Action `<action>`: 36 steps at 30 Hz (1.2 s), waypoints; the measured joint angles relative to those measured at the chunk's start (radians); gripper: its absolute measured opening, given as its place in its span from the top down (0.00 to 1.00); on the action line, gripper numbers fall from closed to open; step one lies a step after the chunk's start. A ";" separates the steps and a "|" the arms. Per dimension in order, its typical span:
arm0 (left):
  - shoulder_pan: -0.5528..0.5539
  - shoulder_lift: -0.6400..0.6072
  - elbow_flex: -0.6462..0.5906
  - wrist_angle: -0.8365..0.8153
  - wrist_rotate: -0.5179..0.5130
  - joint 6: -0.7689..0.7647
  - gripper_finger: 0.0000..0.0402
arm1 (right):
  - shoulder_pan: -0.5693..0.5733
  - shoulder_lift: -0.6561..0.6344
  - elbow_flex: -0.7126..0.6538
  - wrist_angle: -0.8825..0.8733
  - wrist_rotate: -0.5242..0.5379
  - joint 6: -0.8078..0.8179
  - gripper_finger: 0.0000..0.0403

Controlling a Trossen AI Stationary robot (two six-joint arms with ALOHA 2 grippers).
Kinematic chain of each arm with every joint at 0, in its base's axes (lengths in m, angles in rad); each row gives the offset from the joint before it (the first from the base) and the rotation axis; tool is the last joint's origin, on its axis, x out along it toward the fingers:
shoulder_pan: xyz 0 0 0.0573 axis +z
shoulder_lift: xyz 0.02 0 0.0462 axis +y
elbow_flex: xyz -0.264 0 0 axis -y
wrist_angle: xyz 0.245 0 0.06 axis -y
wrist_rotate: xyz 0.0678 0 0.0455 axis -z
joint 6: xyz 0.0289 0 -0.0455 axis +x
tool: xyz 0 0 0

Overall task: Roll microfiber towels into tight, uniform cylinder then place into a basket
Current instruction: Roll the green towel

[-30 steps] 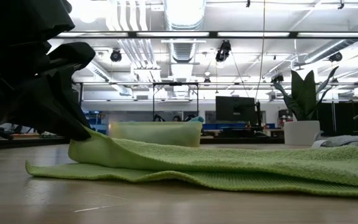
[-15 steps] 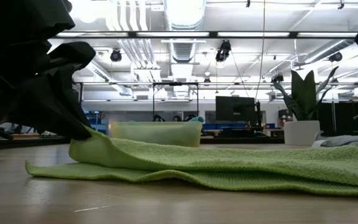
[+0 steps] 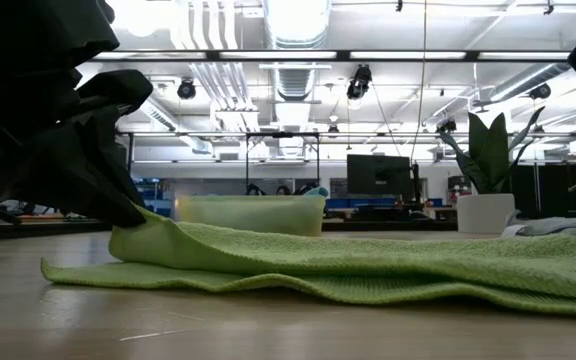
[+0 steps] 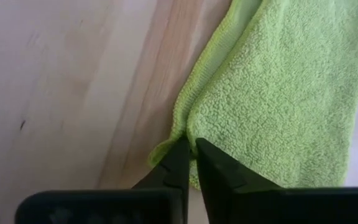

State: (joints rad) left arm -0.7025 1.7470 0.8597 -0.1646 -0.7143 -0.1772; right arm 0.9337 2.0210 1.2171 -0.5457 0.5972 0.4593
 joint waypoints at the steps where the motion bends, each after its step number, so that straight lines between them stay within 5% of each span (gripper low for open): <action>1: 0.000 0.000 0.000 0.000 0.000 0.000 1.00 | 0.000 0.000 0.000 0.000 0.002 -0.007 0.96; 24: 0.000 0.000 -0.001 0.042 0.001 0.001 1.00 | 0.000 -0.052 -0.002 -0.046 -0.003 0.020 0.98; 36: 0.000 0.000 -0.003 0.057 0.000 0.001 1.00 | -0.001 -0.052 -0.023 -0.040 -0.021 0.097 0.86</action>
State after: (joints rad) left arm -0.7025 1.7473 0.8570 -0.1072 -0.7139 -0.1764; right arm 0.9329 1.9694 1.1942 -0.5857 0.5760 0.5562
